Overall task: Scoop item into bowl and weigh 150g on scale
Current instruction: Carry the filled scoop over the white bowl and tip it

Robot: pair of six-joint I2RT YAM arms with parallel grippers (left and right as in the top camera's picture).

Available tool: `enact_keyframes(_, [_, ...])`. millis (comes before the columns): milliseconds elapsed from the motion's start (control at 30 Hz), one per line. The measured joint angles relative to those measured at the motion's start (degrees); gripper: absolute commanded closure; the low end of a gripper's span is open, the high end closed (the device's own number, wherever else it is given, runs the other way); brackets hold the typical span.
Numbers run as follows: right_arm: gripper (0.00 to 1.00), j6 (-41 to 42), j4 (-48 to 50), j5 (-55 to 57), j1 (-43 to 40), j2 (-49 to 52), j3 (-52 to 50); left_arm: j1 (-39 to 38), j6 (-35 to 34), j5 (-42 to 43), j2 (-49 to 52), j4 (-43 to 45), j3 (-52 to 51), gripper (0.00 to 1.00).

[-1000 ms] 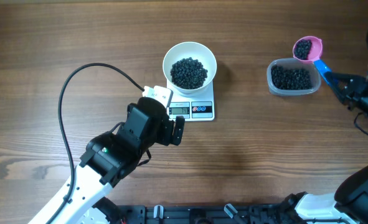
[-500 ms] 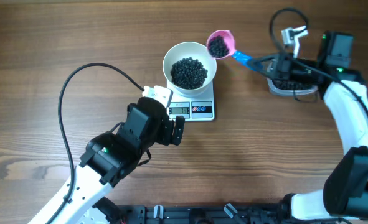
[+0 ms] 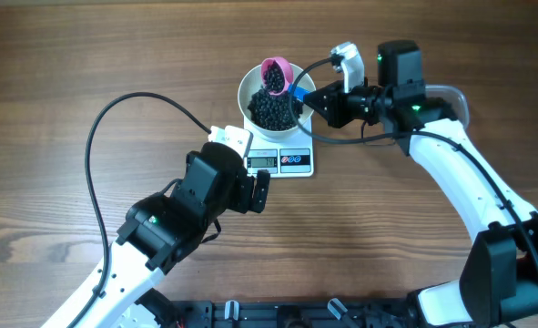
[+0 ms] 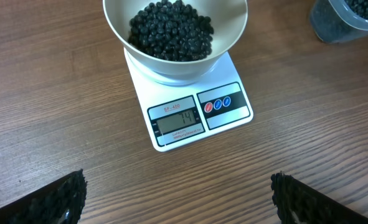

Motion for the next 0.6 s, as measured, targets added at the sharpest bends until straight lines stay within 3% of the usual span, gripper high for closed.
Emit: enact_keyframes(600, [0.96,-14.9,-3.3,19.8,4.5,-5.2,0.0,0.0,0.0,0.0,0.0,0.0,0.0,0.0])
